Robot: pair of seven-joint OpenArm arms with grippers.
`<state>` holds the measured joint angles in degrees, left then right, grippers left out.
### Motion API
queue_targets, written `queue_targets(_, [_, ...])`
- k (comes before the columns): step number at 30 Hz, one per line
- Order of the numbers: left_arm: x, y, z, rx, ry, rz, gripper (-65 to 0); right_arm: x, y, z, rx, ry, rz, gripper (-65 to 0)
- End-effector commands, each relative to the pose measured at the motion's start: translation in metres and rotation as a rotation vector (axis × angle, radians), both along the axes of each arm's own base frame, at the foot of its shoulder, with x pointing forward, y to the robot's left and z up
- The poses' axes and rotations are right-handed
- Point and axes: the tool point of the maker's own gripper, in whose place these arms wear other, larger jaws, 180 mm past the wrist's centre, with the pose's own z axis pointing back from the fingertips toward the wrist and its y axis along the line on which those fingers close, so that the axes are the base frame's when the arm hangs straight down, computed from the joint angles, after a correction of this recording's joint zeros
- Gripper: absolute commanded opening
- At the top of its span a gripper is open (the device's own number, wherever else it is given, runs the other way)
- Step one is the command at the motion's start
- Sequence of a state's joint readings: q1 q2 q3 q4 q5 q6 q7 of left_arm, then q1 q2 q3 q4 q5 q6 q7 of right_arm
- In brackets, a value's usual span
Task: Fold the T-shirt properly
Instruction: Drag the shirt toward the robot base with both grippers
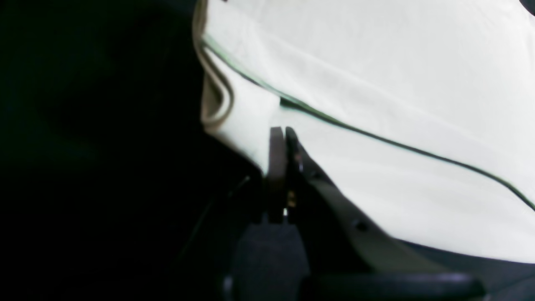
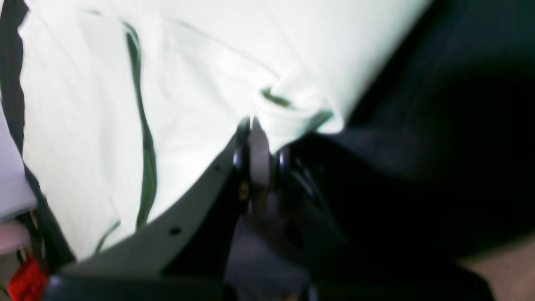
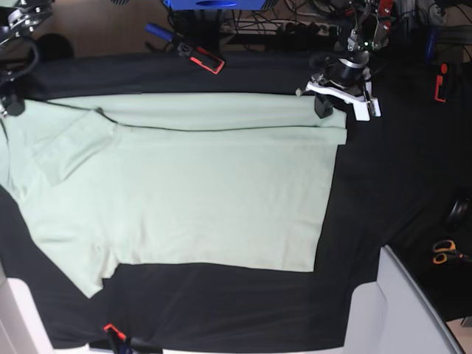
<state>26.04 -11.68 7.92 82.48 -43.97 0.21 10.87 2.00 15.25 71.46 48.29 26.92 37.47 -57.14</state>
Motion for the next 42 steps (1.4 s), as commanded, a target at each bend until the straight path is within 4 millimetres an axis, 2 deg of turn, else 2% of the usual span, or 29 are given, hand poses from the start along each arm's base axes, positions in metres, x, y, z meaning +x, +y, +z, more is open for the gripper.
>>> queue_targets(1, [0.002, 0.009, 0.01, 0.023, -0.035, 0.016, -65.0, 0.001, -0.023, 0.017, -0.061, -0.023, -0.019, -65.0])
queue_targets(3, [-0.002, 0.008, 0.013, 0.022, -0.037, 0.012, -65.0, -0.007, -0.021, 0.019, -0.078, -0.006, -0.014, -65.0])
queue_targets(8, [-0.02, 0.038, 0.022, 0.063, -0.032, 0.079, -65.0, -0.019, -0.013, 0.024, -0.112, 0.024, 0.015, -65.0])
queue_targets(11, [-0.026, 0.046, 0.021, 0.077, -0.022, 0.092, -65.0, -0.023, -0.005, 0.023, -0.118, 0.029, 0.018, -65.0])
queue_targets(20, [-0.033, 0.042, 0.016, 0.07, -0.001, 0.09, -65.0, -0.024, 0.005, 0.018, -0.097, 0.028, 0.015, -65.0])
queue_targets(25, [-0.046, 0.039, 0.011, 0.058, 0.019, 0.115, -65.0, -0.038, 0.007, 0.013, -0.081, 0.037, -0.035, -65.0])
queue_targets(34, [-0.052, 0.034, 0.008, 0.044, 0.035, 0.123, -65.0, -0.042, 0.009, 0.011, -0.074, 0.046, -0.033, -65.0])
queue_targets(36, [-0.057, 0.034, 0.007, 0.044, 0.043, 0.127, -64.5, -0.042, 0.01, 0.011, -0.073, 0.045, -0.031, -59.9])
queue_targets(38, [-0.059, 0.033, 0.007, 0.043, 0.046, 0.128, -62.3, -0.045, 0.01, 0.01, -0.073, 0.05, -0.029, -49.3])
queue_targets(40, [-0.064, 0.033, 0.005, 0.042, 0.057, 0.128, -54.6, -0.047, 0.01, 0.01, -0.072, 0.052, -0.027, -38.2])
queue_targets(42, [-0.067, 0.033, 0.005, 0.044, 0.06, 0.129, -45.0, -0.047, 0.012, 0.012, -0.055, 0.034, -0.033, -33.8])
